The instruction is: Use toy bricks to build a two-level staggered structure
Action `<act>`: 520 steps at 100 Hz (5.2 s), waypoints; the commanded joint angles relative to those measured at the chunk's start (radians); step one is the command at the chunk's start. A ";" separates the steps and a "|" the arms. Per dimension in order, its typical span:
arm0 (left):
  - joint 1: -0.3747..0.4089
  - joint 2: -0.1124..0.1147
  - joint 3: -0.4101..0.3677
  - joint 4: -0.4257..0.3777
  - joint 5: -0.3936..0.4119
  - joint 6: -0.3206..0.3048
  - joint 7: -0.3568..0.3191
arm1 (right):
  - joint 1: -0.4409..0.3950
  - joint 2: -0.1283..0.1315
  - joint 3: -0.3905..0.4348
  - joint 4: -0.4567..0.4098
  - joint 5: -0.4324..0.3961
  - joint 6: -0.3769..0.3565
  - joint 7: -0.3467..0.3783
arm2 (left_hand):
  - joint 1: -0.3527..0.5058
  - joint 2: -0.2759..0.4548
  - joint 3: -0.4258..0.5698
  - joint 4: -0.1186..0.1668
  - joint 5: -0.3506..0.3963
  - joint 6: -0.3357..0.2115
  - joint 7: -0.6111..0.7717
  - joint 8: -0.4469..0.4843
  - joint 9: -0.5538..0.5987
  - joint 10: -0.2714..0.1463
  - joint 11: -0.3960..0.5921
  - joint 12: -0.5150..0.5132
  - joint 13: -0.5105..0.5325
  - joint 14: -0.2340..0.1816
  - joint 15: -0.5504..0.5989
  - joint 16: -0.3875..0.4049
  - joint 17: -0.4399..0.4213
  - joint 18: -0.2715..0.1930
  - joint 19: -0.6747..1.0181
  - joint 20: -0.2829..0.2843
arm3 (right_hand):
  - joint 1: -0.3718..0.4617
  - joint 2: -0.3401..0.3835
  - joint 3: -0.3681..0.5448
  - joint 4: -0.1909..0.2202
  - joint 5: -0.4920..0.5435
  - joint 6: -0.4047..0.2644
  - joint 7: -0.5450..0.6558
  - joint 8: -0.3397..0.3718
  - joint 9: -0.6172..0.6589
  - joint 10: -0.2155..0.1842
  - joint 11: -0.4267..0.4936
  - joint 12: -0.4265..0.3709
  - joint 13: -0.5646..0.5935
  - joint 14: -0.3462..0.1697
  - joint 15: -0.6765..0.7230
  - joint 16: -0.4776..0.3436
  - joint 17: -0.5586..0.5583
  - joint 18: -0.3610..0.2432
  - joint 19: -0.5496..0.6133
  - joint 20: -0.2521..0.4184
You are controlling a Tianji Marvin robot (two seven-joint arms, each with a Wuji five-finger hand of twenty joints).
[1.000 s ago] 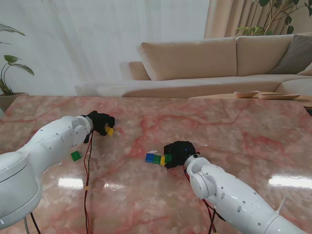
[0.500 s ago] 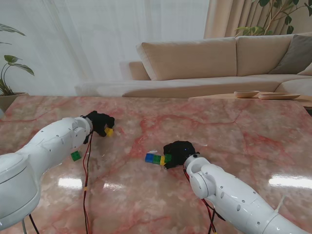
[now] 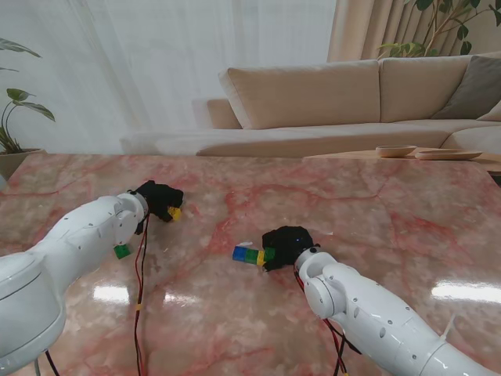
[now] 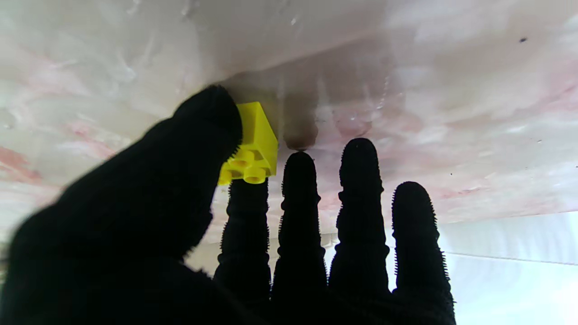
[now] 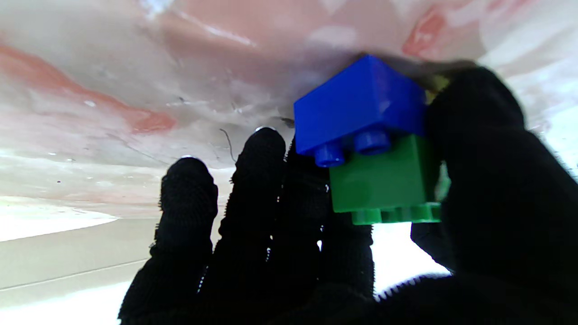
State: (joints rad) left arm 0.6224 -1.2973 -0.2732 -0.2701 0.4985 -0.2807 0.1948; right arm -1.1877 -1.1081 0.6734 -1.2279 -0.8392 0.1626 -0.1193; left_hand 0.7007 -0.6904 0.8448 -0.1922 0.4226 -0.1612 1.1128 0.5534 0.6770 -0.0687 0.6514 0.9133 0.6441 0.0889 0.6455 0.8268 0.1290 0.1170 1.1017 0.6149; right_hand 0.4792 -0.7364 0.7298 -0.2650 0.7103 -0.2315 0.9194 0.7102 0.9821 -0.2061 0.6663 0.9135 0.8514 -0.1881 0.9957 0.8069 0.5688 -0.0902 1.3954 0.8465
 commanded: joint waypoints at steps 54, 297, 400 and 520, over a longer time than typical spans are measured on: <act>0.111 0.069 -0.236 -0.274 0.065 0.074 0.006 | -0.008 -0.005 -0.029 0.050 0.003 -0.001 0.004 | 0.044 0.029 0.020 -0.011 0.293 -0.062 0.020 -0.139 0.247 0.047 -0.115 0.007 0.123 0.065 0.027 -0.008 0.019 0.085 0.049 0.013 | 0.080 0.080 0.123 0.000 0.078 -0.137 -0.036 -0.075 0.033 -0.035 0.012 0.023 0.029 -0.020 -0.002 0.022 -0.008 -0.002 0.017 0.006; 0.405 0.144 -0.283 -0.963 0.213 0.258 -0.163 | -0.053 -0.002 -0.030 0.027 -0.061 0.047 -0.061 | -0.002 -0.080 -0.019 -0.051 0.439 -0.041 -0.024 -0.215 0.399 0.063 -0.037 0.018 0.297 0.065 0.096 0.050 0.086 0.123 0.090 0.061 | 0.019 0.071 0.088 0.056 -0.008 0.003 -0.258 0.010 -0.133 -0.010 0.029 -0.095 -0.017 -0.045 0.028 0.031 -0.023 -0.019 0.013 -0.005; 0.357 0.077 -0.205 -0.821 0.174 0.262 -0.032 | -0.057 -0.001 -0.025 0.031 -0.057 0.040 -0.061 | -0.006 -0.086 -0.036 -0.054 0.428 -0.061 0.009 -0.227 0.393 0.047 -0.009 0.009 0.303 0.051 0.113 0.056 0.084 0.105 0.097 0.066 | 0.026 0.080 0.073 0.055 -0.004 0.003 -0.263 0.020 -0.129 -0.008 0.030 -0.095 -0.014 -0.043 0.032 0.031 -0.021 -0.017 0.017 -0.003; 0.357 0.064 -0.196 -0.777 0.160 0.208 0.008 | -0.053 -0.005 -0.043 0.030 -0.058 0.059 -0.067 | -0.004 -0.126 -0.045 -0.061 0.428 -0.085 0.030 -0.228 0.389 0.033 0.023 -0.021 0.304 0.043 0.115 0.050 0.052 0.095 0.072 0.072 | 0.025 0.092 0.063 0.050 -0.002 0.001 -0.252 0.013 -0.124 -0.006 0.033 -0.093 -0.010 -0.044 0.038 0.032 -0.015 -0.018 0.025 -0.004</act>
State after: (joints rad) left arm 0.9745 -1.2269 -0.4757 -1.0526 0.6610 -0.0680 0.2027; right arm -1.2135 -1.1114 0.6477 -1.2293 -0.9006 0.2204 -0.2189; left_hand 0.6556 -0.8555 0.7660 -0.2562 0.7513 -0.1240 1.0283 0.2872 1.0384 -0.0190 0.6444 0.9020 0.9168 0.1368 0.7220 0.8693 0.2039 0.2086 1.1556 0.6672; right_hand 0.4517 -0.6633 0.7641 -0.2246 0.6862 -0.1921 0.7974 0.8267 0.8599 -0.2052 0.7029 0.8214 0.8324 -0.1960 1.0088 0.8074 0.5535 -0.0902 1.3718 0.8465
